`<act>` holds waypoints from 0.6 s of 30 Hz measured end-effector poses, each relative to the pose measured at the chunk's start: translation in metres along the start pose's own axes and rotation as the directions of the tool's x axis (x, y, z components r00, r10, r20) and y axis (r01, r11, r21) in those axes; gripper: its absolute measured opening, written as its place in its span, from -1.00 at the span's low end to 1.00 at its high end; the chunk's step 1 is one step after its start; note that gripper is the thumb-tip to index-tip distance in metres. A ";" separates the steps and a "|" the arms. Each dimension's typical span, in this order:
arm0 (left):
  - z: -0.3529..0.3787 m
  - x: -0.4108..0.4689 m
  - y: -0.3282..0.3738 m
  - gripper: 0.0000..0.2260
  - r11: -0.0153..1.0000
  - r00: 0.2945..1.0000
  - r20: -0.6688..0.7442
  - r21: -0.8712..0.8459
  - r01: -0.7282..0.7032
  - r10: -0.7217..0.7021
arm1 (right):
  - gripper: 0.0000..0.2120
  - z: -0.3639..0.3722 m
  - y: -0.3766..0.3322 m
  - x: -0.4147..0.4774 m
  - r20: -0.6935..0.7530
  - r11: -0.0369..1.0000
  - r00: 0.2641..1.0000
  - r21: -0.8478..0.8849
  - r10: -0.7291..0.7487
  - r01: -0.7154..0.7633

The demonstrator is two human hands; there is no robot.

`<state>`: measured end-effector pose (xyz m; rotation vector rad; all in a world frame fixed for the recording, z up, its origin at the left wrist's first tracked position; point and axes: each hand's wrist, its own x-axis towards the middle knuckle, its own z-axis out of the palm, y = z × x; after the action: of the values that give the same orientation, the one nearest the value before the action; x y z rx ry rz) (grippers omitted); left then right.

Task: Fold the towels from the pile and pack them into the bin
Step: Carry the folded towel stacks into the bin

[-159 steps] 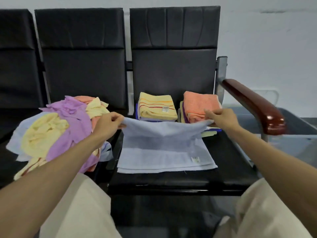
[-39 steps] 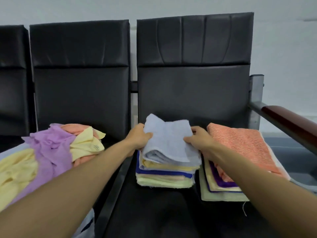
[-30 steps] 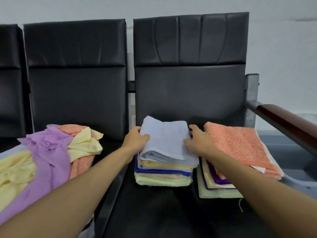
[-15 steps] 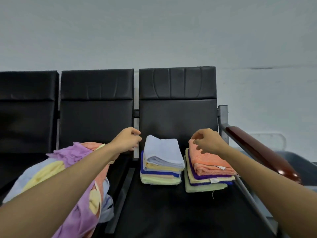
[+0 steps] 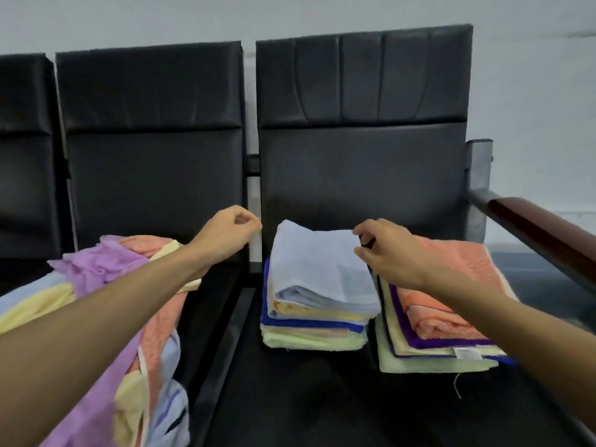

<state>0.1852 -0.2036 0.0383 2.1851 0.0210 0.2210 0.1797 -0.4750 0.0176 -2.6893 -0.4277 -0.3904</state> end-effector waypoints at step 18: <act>-0.012 0.029 -0.014 -0.89 0.703 0.717 0.380 -0.203 0.682 -0.585 | -0.74 -0.005 -0.055 0.046 0.410 0.816 0.764 0.077 0.498 -0.573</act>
<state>0.2127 -0.1831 0.0387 1.7230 0.5451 -0.4727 0.2016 -0.4176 0.0547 -2.5282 0.2191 0.3260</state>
